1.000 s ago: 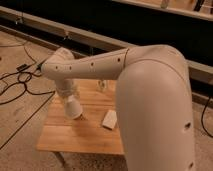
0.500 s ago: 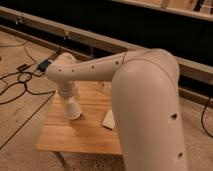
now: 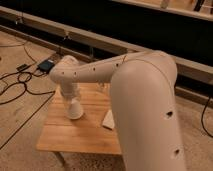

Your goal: Place the ceramic cup over the eraser

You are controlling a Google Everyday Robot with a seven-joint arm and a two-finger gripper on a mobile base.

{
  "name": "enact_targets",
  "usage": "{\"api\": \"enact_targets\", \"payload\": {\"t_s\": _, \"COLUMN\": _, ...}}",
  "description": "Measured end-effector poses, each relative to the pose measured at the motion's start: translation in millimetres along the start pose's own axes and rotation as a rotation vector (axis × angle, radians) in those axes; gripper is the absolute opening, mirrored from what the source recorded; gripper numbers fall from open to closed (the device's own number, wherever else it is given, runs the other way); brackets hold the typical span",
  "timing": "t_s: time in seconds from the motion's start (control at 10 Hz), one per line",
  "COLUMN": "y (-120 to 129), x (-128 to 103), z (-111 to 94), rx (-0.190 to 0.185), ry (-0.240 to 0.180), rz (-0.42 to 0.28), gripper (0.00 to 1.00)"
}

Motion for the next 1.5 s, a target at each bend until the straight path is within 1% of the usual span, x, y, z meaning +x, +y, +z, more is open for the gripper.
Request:
{"api": "enact_targets", "payload": {"t_s": 0.1, "y": -1, "x": 1, "z": 1, "rx": 0.001, "ry": -0.001, "rz": 0.005, "gripper": 0.02}}
{"api": "enact_targets", "payload": {"t_s": 0.4, "y": -6, "x": 4, "z": 8, "rx": 0.005, "ry": -0.010, "rz": 0.023, "gripper": 0.30}}
{"api": "enact_targets", "payload": {"t_s": 0.5, "y": -8, "x": 6, "z": 11, "rx": 0.006, "ry": -0.015, "rz": 0.030, "gripper": 0.42}}
{"api": "enact_targets", "payload": {"t_s": 0.6, "y": -8, "x": 7, "z": 13, "rx": 0.006, "ry": -0.017, "rz": 0.032, "gripper": 0.50}}
{"api": "enact_targets", "payload": {"t_s": 0.7, "y": -8, "x": 9, "z": 16, "rx": 0.006, "ry": -0.018, "rz": 0.034, "gripper": 0.62}}
{"api": "enact_targets", "payload": {"t_s": 0.8, "y": -8, "x": 11, "z": 18, "rx": 0.006, "ry": -0.018, "rz": 0.035, "gripper": 0.67}}
{"api": "enact_targets", "payload": {"t_s": 0.9, "y": -7, "x": 12, "z": 20, "rx": 0.006, "ry": -0.018, "rz": 0.036, "gripper": 0.70}}
{"api": "enact_targets", "payload": {"t_s": 1.5, "y": -5, "x": 14, "z": 23, "rx": 0.004, "ry": -0.024, "rz": 0.042, "gripper": 0.70}}
